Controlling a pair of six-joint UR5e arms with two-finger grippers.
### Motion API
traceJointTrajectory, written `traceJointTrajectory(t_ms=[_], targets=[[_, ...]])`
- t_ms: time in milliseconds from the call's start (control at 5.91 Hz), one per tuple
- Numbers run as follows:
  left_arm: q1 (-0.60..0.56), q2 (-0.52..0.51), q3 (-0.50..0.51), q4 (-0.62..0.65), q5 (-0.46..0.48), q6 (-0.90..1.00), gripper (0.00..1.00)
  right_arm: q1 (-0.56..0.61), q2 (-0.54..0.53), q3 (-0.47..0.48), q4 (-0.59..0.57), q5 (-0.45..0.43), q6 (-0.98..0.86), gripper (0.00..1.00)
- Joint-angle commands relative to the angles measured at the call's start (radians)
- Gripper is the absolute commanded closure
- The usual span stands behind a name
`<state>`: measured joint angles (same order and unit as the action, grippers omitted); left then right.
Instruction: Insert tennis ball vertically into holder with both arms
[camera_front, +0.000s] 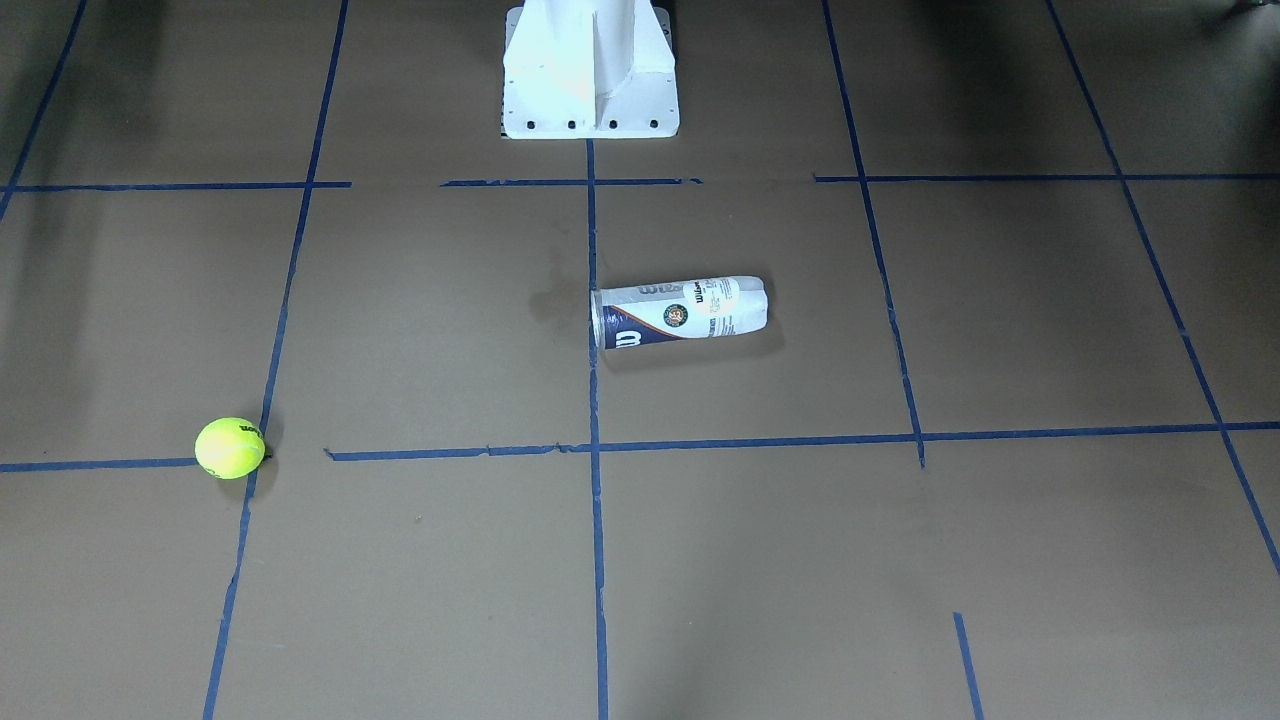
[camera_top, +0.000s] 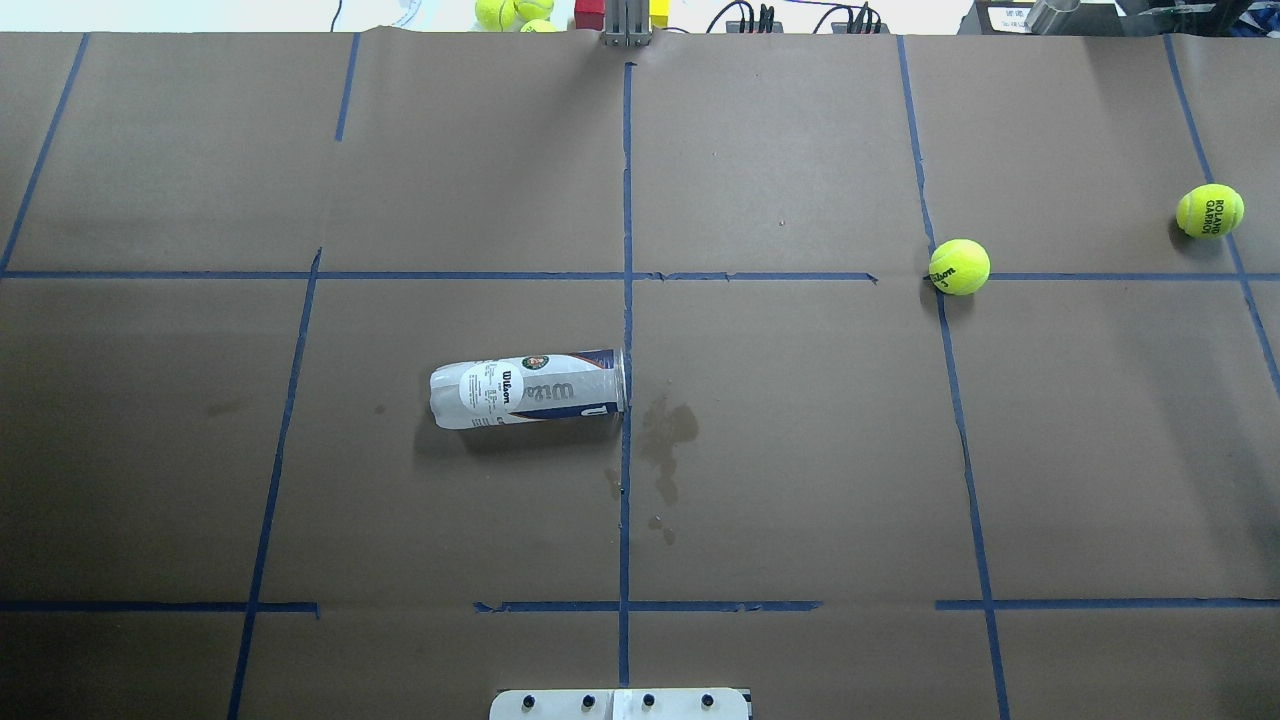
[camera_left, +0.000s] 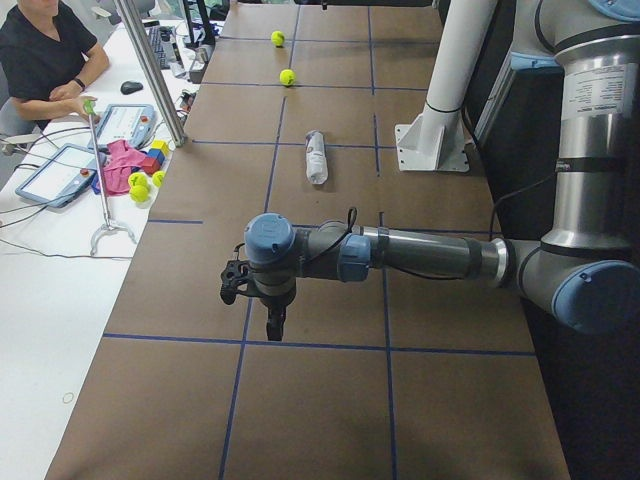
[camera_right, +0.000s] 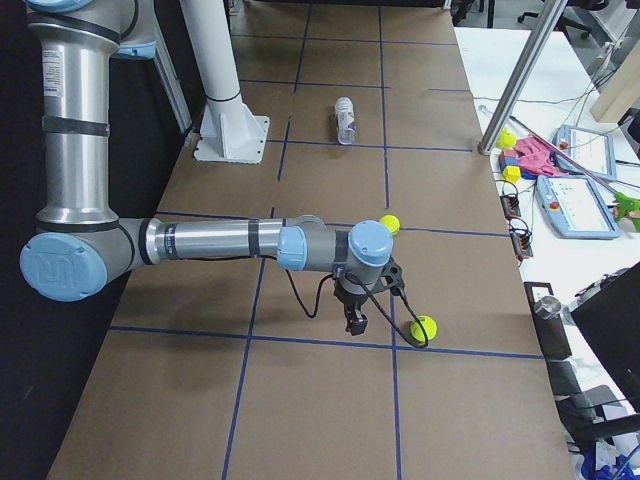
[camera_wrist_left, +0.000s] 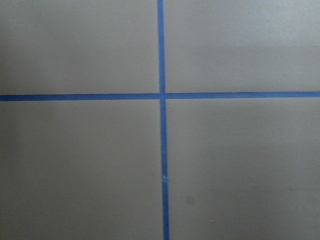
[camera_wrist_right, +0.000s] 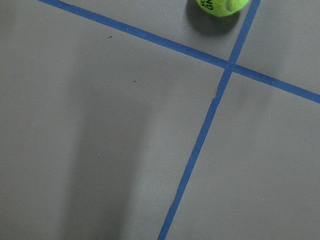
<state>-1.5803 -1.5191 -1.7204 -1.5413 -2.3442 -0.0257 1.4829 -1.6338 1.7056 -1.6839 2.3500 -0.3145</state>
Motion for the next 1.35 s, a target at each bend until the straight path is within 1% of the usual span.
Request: traceJointTrajectory(t_ms=[0, 508, 677, 846, 1015, 1185], targets=[[0.002, 0.002, -0.004, -0.008, 0.023, 0.001, 0.00, -0.001, 0.000, 0.002, 0.001, 0.000, 0.000, 0.00], [0.002, 0.014, -0.008, -0.023, 0.007, 0.004, 0.00, -0.001, 0.005, 0.000, 0.007, 0.005, 0.002, 0.00], [0.002, 0.036, -0.011, -0.023, -0.044, 0.004, 0.00, -0.001, 0.003, -0.007, 0.032, 0.003, 0.002, 0.00], [0.003, 0.077, -0.036, -0.124, -0.087, 0.004, 0.00, -0.001, 0.005, -0.017, 0.033, 0.005, 0.002, 0.00], [0.041, 0.127, -0.022, -0.305, -0.121, 0.003, 0.00, -0.001, 0.002, -0.012, 0.035, 0.002, 0.000, 0.00], [0.086, 0.141, -0.015, -0.404, -0.168, -0.013, 0.00, -0.001, 0.003, -0.011, 0.035, 0.000, 0.000, 0.00]])
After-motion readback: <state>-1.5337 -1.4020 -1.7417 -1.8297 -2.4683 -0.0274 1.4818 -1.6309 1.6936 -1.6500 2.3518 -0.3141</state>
